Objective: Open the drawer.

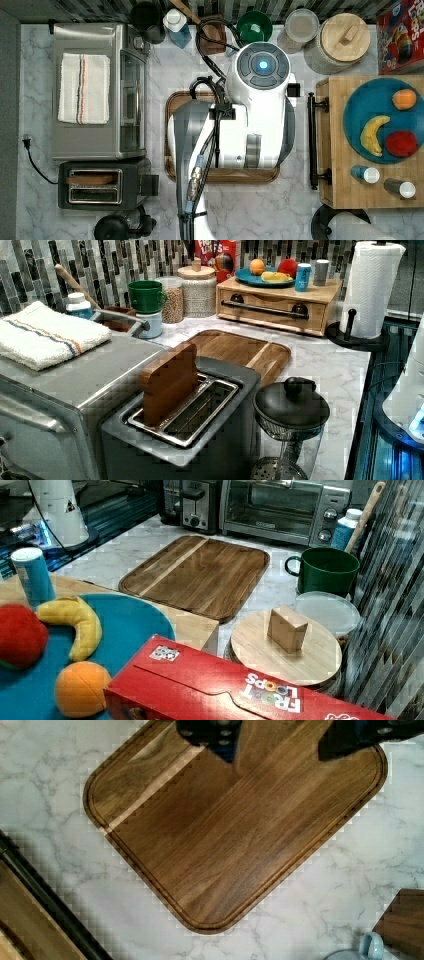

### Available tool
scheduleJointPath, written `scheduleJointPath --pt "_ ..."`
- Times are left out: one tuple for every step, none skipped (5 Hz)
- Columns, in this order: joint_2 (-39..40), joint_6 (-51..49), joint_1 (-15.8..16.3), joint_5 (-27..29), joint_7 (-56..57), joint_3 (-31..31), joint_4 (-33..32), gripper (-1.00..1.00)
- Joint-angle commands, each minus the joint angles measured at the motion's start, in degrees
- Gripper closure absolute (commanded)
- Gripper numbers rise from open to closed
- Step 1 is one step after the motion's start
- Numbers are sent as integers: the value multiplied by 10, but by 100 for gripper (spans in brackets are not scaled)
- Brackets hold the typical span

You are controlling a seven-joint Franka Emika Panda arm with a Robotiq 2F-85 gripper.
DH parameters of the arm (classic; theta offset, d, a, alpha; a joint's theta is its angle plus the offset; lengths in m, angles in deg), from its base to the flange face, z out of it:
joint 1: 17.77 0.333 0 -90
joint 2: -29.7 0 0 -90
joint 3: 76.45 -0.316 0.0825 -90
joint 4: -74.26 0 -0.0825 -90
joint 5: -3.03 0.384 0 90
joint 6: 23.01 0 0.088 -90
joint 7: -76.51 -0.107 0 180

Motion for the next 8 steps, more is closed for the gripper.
scheduleJointPath --pt "2 1 -2 0 1 1 0 -100" --pt "-5 32 -1 -17 40 2 -23 -100" --pt "-7 46 -6 -32 122 3 -37 -100" --pt "-7 48 -16 -47 166 1 -45 -100" --pt "-6 61 -20 -67 216 6 -57 -100" --pt "-17 104 -29 -93 297 16 -87 -100" --pt "-4 105 -42 -109 364 21 -83 -100" --pt "-14 160 -60 -117 426 30 -109 -100"
